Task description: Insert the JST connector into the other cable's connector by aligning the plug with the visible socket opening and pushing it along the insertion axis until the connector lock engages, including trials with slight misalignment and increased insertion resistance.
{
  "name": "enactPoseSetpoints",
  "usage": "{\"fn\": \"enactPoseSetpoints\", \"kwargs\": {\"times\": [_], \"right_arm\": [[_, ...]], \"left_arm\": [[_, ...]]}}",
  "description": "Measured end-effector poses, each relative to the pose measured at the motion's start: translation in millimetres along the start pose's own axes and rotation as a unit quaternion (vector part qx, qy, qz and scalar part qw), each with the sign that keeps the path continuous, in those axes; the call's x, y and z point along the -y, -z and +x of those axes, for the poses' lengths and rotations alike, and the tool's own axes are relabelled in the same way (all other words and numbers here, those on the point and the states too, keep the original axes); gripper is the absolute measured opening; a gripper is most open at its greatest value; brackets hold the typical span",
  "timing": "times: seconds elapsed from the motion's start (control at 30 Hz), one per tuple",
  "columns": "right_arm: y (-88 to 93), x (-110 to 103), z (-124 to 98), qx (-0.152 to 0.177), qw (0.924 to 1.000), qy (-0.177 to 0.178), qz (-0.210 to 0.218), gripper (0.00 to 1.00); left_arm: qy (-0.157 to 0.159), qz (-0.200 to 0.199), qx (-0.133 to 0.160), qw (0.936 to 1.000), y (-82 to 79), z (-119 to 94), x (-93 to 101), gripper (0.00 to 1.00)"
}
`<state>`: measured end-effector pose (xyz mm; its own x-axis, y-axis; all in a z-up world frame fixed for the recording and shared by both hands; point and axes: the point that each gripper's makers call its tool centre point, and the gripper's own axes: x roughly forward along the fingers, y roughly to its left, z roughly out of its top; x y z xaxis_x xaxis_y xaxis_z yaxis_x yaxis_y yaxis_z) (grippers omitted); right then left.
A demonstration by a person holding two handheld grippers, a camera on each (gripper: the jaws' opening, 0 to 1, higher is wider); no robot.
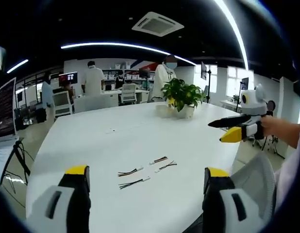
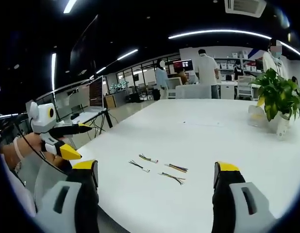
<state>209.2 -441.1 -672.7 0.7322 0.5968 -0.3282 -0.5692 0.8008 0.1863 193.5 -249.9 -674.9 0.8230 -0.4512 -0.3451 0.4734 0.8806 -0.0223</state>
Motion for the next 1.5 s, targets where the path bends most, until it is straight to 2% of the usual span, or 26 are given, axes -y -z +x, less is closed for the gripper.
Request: {"fn": "enactPoseSetpoints", "kwargs": {"times": [0.53,1.23,1.5], "right_arm": [[2.3,0.0,3.4,-0.007,0.9999,-0.002,-0.011,0.97],[2.7,5.5,-0.5,-0.006,0.9999,0.009,-0.001,0.96],[4.7,7.8,0.0,-0.011,0.9999,0.013,-0.001,0.96]], "left_arm": [[0.004,0.0,-0.012,0.9999,6.3,-0.3,-0.5,0.96],[0.006,0.003,-0.016,0.9999,3.9,2.3,1.3,0.95],[0.01,-0.01,-0.034,0.9993,11.5,3.5,5.3,0.95]]}}
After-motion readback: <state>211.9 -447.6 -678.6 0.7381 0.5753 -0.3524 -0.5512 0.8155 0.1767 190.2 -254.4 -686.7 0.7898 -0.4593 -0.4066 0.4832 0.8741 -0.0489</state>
